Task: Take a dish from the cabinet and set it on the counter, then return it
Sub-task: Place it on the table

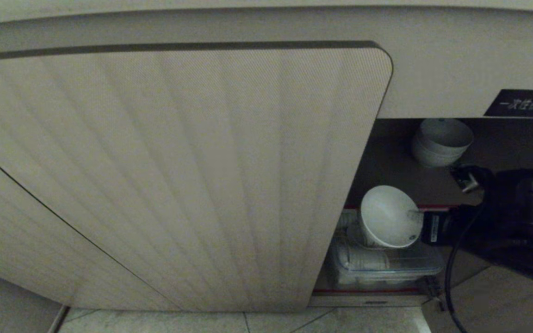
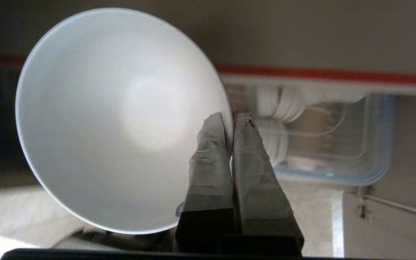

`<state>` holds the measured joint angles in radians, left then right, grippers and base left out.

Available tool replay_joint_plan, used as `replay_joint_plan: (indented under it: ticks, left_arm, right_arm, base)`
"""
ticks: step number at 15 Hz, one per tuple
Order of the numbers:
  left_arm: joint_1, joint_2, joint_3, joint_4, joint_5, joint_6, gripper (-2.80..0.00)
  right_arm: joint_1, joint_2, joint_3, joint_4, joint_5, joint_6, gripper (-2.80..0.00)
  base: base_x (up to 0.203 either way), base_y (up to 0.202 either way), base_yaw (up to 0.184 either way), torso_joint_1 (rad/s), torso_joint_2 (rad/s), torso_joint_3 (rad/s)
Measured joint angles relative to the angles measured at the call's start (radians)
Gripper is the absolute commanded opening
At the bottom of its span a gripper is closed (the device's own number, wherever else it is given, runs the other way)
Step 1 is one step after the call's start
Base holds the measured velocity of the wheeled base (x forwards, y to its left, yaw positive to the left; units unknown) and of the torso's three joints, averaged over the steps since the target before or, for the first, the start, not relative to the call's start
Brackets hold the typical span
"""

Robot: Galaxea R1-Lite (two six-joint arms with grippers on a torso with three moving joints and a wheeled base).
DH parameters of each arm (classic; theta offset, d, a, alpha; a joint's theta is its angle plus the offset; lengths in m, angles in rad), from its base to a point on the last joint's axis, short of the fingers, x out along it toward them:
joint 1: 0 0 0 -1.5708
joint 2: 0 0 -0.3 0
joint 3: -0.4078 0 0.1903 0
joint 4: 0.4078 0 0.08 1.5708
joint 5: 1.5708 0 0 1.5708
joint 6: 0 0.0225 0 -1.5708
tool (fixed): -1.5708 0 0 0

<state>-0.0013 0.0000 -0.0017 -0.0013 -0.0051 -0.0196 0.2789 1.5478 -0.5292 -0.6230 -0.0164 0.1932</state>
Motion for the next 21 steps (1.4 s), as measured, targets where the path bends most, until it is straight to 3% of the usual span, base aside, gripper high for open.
replay_joint_plan:
  ticks: [4, 13, 17, 21]
  left_arm:
    - [0.000, 0.000, 0.000, 0.000, 0.000, 0.000, -2.80]
    - [0.000, 0.000, 0.000, 0.000, 0.000, 0.000, -2.80]
    - [0.000, 0.000, 0.000, 0.000, 0.000, 0.000, -2.80]
    - [0.000, 0.000, 0.000, 0.000, 0.001, 0.000, -2.80]
  right_arm:
    - [0.000, -0.049, 0.064, 0.013, 0.020, -0.013, -2.80]
    - [0.000, -0.171, 0.118, 0.141, 0.191, -0.051, -2.80]
    - [-0.001, -0.240, 0.144, 0.254, 0.277, -0.169, -2.80]
    - [0.000, -0.288, 0.173, 0.292, 0.378, -0.215, -2.80]
  base:
    - [0.000, 0.000, 0.000, 0.000, 0.00, 0.000]
    - [0.000, 0.000, 0.000, 0.000, 0.00, 0.000]
    - [0.000, 0.000, 0.000, 0.000, 0.00, 0.000]
    - [0.000, 0.000, 0.000, 0.000, 0.00, 0.000]
